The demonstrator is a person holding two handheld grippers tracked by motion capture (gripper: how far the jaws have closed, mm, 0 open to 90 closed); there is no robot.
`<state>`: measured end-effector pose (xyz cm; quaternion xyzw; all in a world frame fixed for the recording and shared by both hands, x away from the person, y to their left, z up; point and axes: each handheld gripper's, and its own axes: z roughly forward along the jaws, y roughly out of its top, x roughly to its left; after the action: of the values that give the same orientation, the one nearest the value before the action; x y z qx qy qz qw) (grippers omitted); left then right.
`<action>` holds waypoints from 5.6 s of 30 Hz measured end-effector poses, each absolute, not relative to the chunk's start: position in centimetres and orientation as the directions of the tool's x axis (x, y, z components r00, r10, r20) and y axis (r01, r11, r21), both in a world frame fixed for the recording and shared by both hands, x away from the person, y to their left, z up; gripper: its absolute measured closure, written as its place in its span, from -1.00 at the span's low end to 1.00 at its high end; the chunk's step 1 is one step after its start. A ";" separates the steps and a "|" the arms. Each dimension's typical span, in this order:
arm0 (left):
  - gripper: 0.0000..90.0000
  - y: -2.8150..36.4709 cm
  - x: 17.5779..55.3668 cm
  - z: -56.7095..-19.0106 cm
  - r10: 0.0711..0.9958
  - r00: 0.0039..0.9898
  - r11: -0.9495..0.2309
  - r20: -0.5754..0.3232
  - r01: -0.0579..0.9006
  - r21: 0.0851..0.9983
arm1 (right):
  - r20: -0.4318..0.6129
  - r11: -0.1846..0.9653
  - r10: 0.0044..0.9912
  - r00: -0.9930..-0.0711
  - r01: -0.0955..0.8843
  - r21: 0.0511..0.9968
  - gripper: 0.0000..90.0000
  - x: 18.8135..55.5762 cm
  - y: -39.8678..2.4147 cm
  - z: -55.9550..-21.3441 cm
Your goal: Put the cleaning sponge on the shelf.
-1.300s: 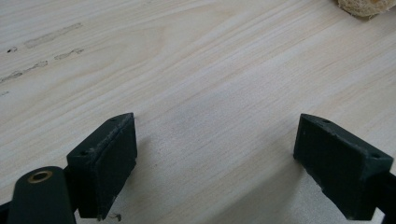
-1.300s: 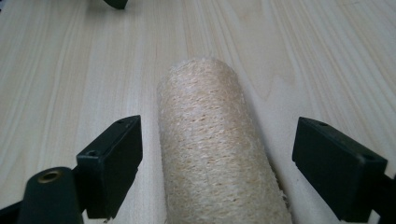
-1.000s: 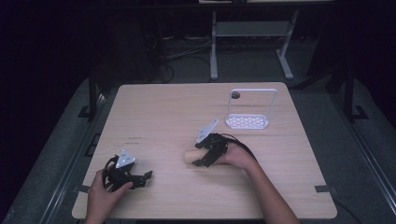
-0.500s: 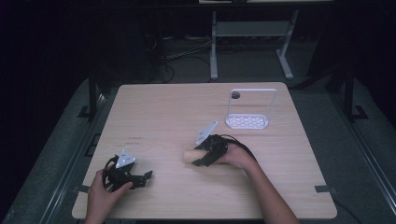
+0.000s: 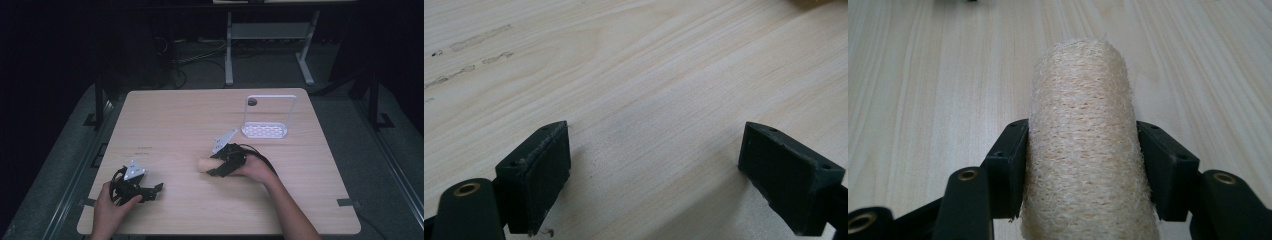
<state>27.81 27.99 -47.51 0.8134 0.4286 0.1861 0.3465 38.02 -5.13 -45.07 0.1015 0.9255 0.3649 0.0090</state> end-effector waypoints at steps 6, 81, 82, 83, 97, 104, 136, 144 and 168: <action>-0.72 28.0 27.8 -47.5 0.826 0.563 -0.392 0.005 0.569 0.723 | 0.058 0.687 0.228 -0.972 0.203 0.698 -0.07 37.6 -5.5 -44.3; -0.71 28.0 27.8 -47.5 0.826 0.564 -0.393 0.007 0.567 0.724 | 0.013 0.550 0.588 -0.809 0.412 0.726 -0.07 38.6 -14.4 -42.4; -0.72 28.0 27.8 -47.5 0.826 0.564 -0.393 0.007 0.567 0.724 | 0.006 0.552 0.589 -0.808 0.408 0.727 -0.07 38.7 -14.6 -42.4; -0.72 28.0 27.8 -47.5 0.826 0.564 -0.393 0.007 0.567 0.724 | 0.006 0.549 0.592 -0.806 0.409 0.729 -0.07 38.7 -14.7 -42.4; -0.71 28.0 27.8 -47.5 0.826 0.564 -0.393 0.007 0.567 0.724 | -0.017 0.498 0.696 -0.718 0.466 0.732 -0.07 39.4 -16.8 -42.4; -0.71 28.0 27.8 -47.5 0.826 0.563 -0.393 0.006 0.569 0.722 | -0.027 0.467 0.744 -0.668 0.490 0.736 -0.07 40.1 -17.6 -42.6; -0.71 28.0 27.8 -47.5 0.827 0.563 -0.392 0.005 0.569 0.723 | -0.006 0.364 0.859 -0.512 0.602 0.710 -0.07 44.7 -18.4 -45.2; -0.71 28.0 27.8 -47.5 0.826 0.563 -0.392 0.006 0.568 0.723 | -0.019 0.380 0.861 -0.508 0.617 0.689 -0.07 45.2 -18.2 -45.9; -0.72 28.0 27.8 -47.5 0.827 0.563 -0.392 0.006 0.569 0.723 | -0.026 0.360 0.861 -0.507 0.574 0.735 -0.24 41.9 -19.4 -42.6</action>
<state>27.81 27.99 -47.51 0.8133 0.4289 0.1860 0.3464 41.85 -19.38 -42.57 0.4500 0.7976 0.3426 0.2096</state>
